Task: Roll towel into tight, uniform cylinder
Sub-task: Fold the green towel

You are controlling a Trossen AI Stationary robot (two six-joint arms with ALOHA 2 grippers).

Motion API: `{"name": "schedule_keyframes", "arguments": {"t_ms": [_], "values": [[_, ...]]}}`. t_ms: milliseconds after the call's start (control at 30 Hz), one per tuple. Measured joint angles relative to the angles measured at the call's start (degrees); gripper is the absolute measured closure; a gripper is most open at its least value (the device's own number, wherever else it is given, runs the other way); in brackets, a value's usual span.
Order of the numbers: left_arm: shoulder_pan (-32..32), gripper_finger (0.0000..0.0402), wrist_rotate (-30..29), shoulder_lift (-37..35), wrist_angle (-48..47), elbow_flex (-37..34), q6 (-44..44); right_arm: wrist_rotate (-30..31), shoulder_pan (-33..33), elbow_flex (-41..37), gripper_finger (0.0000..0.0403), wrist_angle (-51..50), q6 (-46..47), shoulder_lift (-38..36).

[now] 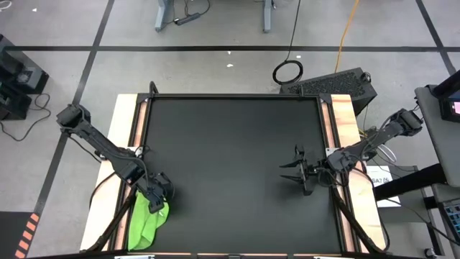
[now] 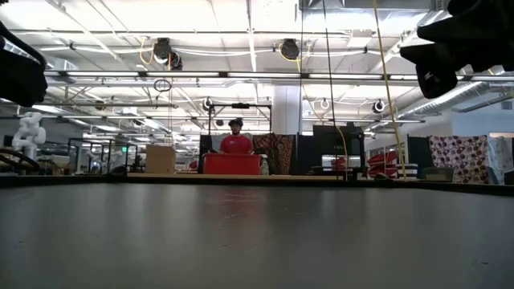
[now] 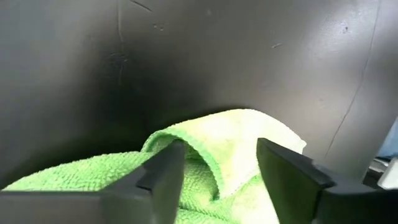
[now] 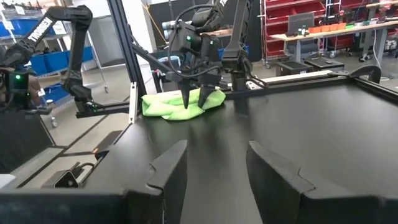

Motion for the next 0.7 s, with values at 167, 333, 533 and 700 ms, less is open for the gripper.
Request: {"name": "schedule_keyframes", "arguments": {"t_ms": [167,333,533,700], "values": [[0.4,0.028,2.1,2.9,3.0,0.0,1.1,0.0,0.0,0.0,0.025,0.0,-0.9,0.0],[2.2,0.0356,4.8,5.8,7.1,0.0,4.6,0.0,0.0,0.0,0.025,0.0,-2.3,0.0],[7.1,0.0393,0.3,5.8,14.0,0.9,14.4,-0.1,0.0,0.0,0.025,0.0,-2.6,0.0],[14.6,0.0397,-7.7,5.8,15.1,8.4,30.5,-0.1,0.0,0.0,0.025,0.6,-3.2,0.2]]}}
